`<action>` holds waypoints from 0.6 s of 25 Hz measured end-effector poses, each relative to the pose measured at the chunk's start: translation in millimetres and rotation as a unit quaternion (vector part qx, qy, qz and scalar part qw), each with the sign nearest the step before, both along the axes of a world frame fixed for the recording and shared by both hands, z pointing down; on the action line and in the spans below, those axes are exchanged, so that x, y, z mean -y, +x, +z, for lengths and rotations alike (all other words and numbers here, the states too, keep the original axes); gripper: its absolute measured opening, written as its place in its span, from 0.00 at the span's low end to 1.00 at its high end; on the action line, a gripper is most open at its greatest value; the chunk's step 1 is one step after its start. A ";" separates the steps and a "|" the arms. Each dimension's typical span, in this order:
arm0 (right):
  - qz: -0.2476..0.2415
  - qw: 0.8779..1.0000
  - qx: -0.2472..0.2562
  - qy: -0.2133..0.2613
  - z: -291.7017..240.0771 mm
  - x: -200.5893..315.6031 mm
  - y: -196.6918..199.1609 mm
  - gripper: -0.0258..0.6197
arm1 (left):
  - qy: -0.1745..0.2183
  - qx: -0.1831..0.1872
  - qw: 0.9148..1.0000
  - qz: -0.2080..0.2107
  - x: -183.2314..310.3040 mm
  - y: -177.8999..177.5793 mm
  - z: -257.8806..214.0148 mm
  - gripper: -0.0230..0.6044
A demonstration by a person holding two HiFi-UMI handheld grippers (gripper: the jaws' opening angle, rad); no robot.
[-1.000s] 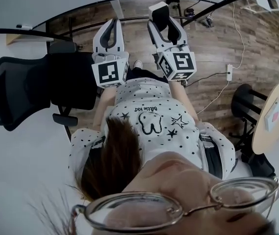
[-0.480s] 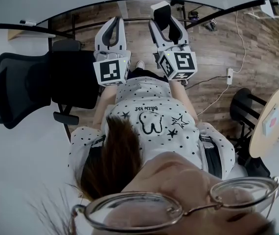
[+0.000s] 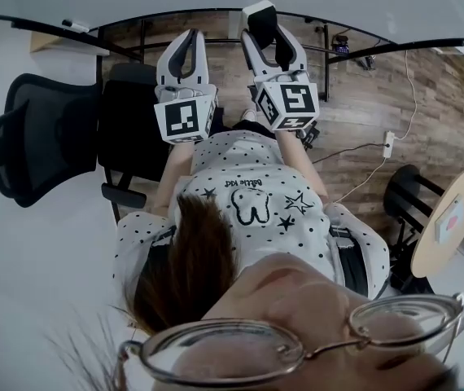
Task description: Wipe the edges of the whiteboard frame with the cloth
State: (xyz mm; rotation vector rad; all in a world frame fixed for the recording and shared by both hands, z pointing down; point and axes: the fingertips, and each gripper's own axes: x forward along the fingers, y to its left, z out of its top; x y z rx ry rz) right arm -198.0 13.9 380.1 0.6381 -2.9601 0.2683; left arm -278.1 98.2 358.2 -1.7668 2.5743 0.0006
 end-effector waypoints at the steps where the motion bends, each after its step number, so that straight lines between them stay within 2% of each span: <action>1: -0.006 1.000 0.002 0.001 1.4 -5.3 -14.2 0.41 | -0.001 0.002 1.000 -0.007 -6.0 -10.9 -0.1 0.07; 7: -0.034 0.999 0.001 0.011 22.3 -33.0 -97.8 0.41 | -0.016 0.016 0.999 -0.049 -43.5 -80.1 7.7 0.07; 15: -0.075 0.996 -0.039 0.040 66.0 -78.8 -196.9 0.40 | -0.042 0.006 0.994 -0.103 -97.6 -158.4 33.4 0.07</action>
